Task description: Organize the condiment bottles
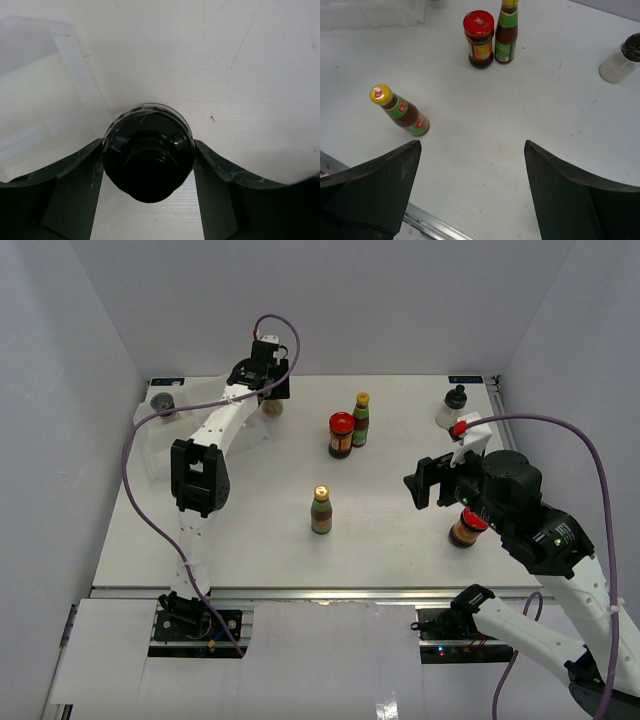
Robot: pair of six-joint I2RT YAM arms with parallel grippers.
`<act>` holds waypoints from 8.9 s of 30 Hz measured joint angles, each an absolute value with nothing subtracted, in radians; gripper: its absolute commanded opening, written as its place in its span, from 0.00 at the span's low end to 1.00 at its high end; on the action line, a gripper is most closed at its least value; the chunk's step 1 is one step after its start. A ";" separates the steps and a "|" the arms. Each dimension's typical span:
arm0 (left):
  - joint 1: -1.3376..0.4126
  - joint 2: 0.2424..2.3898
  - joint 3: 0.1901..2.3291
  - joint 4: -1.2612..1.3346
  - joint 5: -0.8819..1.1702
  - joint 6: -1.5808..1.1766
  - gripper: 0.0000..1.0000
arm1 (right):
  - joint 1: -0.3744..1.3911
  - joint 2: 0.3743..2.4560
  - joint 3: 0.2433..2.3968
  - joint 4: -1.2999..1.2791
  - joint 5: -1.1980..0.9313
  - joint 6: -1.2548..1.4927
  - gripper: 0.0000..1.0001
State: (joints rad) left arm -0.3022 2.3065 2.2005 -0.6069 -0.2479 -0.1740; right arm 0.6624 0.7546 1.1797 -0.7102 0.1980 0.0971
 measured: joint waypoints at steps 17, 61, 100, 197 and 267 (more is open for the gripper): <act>0.018 2.114 2.107 -0.561 -0.259 -0.241 0.00 | 0.662 0.740 1.180 -0.711 0.211 0.093 0.90; 0.038 2.292 2.089 -0.467 -0.226 -0.209 0.28 | 0.662 0.807 1.163 -0.691 0.238 0.044 0.90; -0.043 1.736 1.840 -0.505 0.014 -0.268 0.98 | 0.644 0.986 1.316 -0.737 0.327 0.147 0.90; -0.342 1.313 1.085 -0.432 0.252 -0.389 0.95 | 0.169 1.790 1.384 -0.302 0.135 -0.007 0.35; -1.035 1.957 1.830 -0.810 -0.021 -0.186 0.95 | 0.710 0.501 1.020 -0.546 0.577 0.184 0.90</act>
State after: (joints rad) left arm -1.0351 1.9566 1.8303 -0.8100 -0.0215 -0.1861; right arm 0.7101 0.5009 1.0205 -0.5461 0.5775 0.1835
